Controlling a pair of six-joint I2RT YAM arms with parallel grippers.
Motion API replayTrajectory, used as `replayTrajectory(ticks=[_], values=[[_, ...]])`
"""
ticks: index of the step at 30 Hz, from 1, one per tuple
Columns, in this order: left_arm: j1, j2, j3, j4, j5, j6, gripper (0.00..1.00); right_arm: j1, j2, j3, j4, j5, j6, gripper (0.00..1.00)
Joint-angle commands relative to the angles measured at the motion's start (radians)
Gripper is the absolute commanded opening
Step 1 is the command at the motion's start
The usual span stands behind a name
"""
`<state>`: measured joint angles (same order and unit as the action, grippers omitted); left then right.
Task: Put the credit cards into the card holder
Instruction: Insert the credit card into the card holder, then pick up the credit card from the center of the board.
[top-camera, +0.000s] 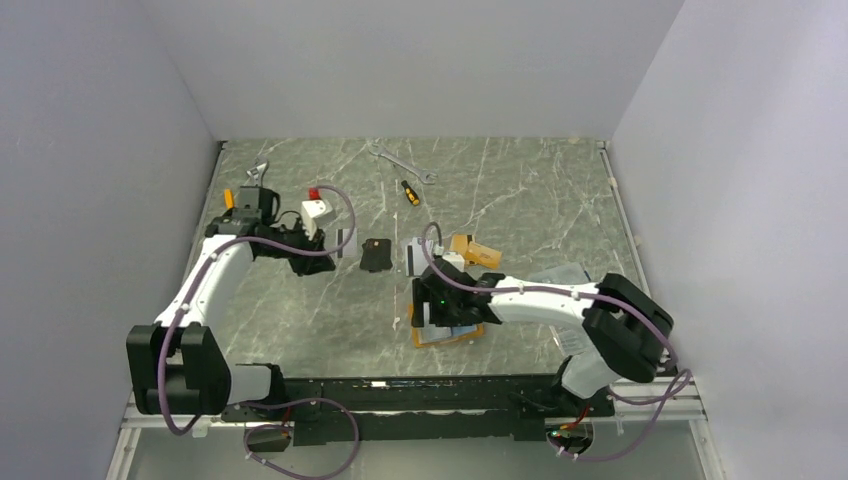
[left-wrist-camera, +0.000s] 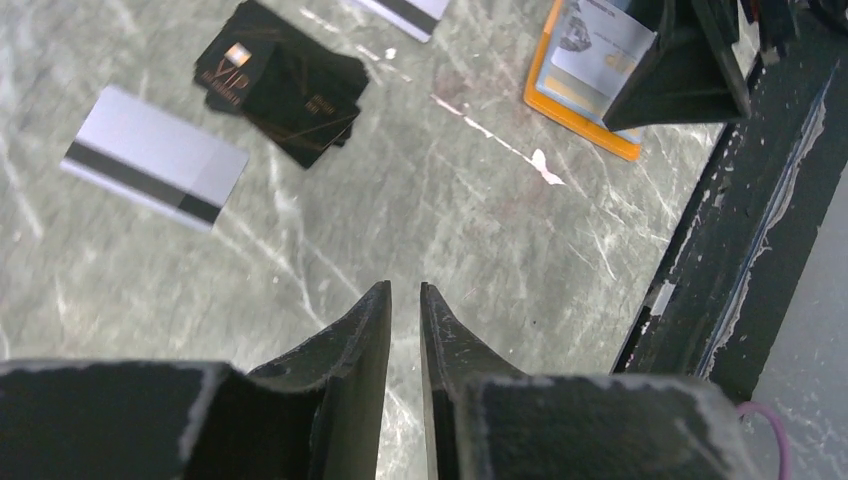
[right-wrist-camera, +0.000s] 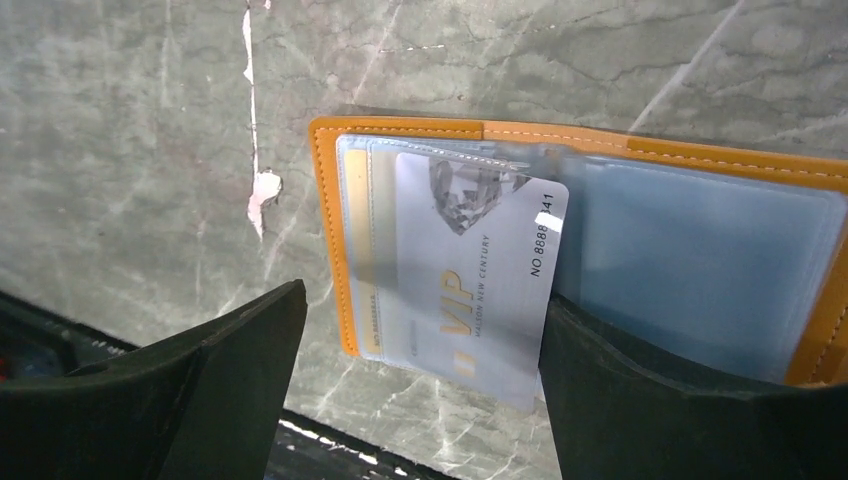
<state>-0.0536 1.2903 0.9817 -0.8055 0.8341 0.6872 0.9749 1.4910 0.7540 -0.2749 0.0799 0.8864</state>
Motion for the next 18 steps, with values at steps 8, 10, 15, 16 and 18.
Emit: replayTrajectory(ticks=[8,10,15,16,18], values=[[0.217,-0.074,0.021,-0.202,0.118,0.136,0.23,0.127,0.276,0.221,-0.331,0.23,-0.014,0.86],[0.227,-0.082,0.016,-0.213,0.117,0.14,0.23,0.132,0.273,0.224,-0.332,0.238,-0.012,0.85],[0.248,-0.097,0.013,-0.245,0.137,0.149,0.23,0.143,0.255,0.232,-0.349,0.264,-0.022,0.84],[0.251,-0.103,0.011,-0.247,0.136,0.149,0.23,0.144,0.249,0.227,-0.34,0.26,-0.027,0.84],[0.253,-0.112,0.014,-0.256,0.13,0.15,0.23,0.149,0.249,0.235,-0.338,0.265,-0.037,0.83]])
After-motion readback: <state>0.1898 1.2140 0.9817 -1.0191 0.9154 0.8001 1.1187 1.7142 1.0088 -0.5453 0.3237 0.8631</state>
